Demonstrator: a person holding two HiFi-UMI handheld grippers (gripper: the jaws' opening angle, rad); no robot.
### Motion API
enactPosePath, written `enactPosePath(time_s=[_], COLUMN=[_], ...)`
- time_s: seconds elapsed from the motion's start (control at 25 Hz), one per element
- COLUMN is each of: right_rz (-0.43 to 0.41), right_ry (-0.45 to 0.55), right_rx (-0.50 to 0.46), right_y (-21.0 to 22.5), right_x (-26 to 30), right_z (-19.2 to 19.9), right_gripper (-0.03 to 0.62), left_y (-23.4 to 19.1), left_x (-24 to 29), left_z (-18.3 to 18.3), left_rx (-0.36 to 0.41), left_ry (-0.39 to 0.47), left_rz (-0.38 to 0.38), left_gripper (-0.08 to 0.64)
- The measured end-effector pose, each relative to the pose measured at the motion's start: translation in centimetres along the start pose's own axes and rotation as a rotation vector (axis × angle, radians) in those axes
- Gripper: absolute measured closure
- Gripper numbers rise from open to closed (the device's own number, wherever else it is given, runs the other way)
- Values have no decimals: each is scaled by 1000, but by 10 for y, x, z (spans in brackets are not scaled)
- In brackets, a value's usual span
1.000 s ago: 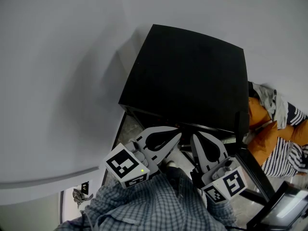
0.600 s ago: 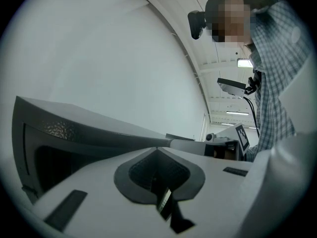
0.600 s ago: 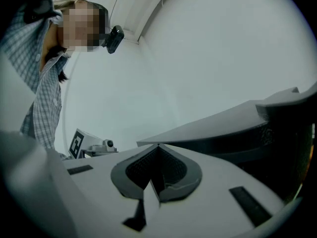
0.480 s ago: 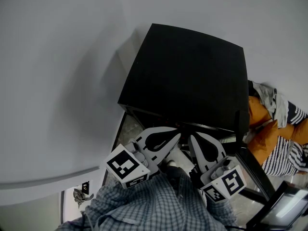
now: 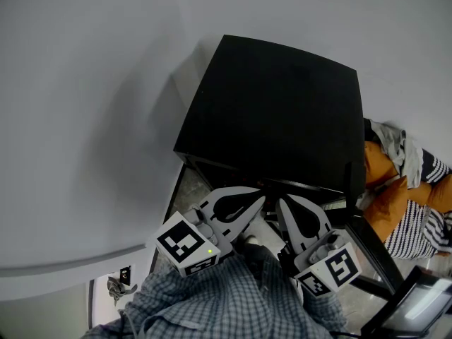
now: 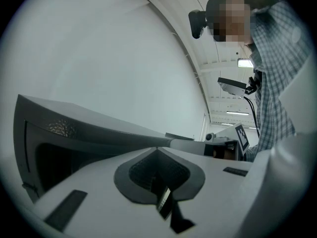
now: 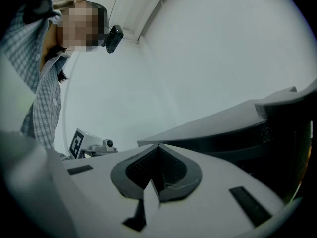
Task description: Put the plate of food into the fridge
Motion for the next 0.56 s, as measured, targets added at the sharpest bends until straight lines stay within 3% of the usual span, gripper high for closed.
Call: enactPosePath(time_s=[0.56], right_rz=[-6], right_ry=[-14], right_rx=[-1], right_y=[-2], right_x=[-1], right_z=[3], right_gripper=[586], left_y=[2], left_x=[-2], left_z=[3], left_rx=[-12], left_ry=[-4], left_rz=[-11], left_gripper=[554])
Point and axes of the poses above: the fingertips, and each gripper's own axes: x forward along the fingers, y to its right, z out of its underside, the point moved 8 cm from there along -x, backward along the fingers, and after that the axes turned 14 degrees about -x, right-handed, at the moved point
